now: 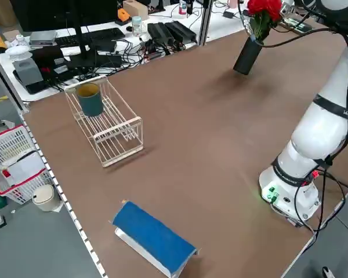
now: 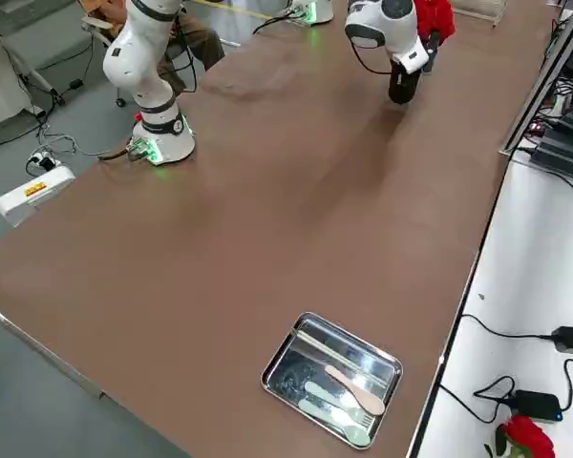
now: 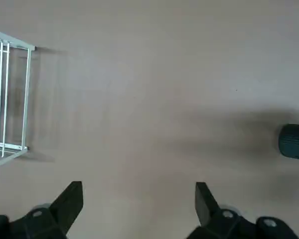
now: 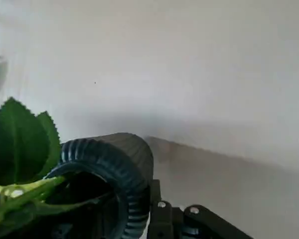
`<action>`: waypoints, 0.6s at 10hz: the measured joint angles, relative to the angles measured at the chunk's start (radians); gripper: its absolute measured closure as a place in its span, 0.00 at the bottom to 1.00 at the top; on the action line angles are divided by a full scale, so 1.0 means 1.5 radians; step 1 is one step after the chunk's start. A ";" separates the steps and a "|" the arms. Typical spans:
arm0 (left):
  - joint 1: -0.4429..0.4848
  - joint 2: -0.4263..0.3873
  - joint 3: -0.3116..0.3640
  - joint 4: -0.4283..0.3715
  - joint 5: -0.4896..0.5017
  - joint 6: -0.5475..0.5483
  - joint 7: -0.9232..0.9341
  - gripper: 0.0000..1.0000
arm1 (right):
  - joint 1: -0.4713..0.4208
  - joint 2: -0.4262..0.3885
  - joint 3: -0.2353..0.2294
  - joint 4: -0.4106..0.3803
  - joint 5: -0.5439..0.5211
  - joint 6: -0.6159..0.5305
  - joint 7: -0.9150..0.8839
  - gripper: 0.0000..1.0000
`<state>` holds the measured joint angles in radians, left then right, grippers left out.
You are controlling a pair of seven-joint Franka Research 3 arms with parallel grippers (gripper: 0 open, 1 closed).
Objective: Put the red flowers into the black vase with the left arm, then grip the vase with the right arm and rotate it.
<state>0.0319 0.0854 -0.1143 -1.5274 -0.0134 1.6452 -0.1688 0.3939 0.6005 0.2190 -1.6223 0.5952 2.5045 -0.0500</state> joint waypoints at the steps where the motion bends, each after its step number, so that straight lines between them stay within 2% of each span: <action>1: 0.000 0.000 0.001 0.001 0.000 0.000 0.012 0.00 | 0.000 0.002 0.000 0.000 -0.004 0.000 -0.001 0.78; 4: 0.001 0.000 0.001 0.001 -0.003 -0.002 0.030 0.00 | 0.000 0.002 -0.001 0.007 -0.021 -0.017 -0.003 0.81; 6: 0.004 0.003 0.004 0.001 -0.004 -0.003 0.033 0.00 | -0.006 -0.004 -0.005 0.043 -0.131 -0.097 -0.003 0.80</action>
<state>0.0381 0.0903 -0.1087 -1.5265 -0.0187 1.6411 -0.1187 0.3841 0.5947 0.2115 -1.5585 0.3988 2.3597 -0.0540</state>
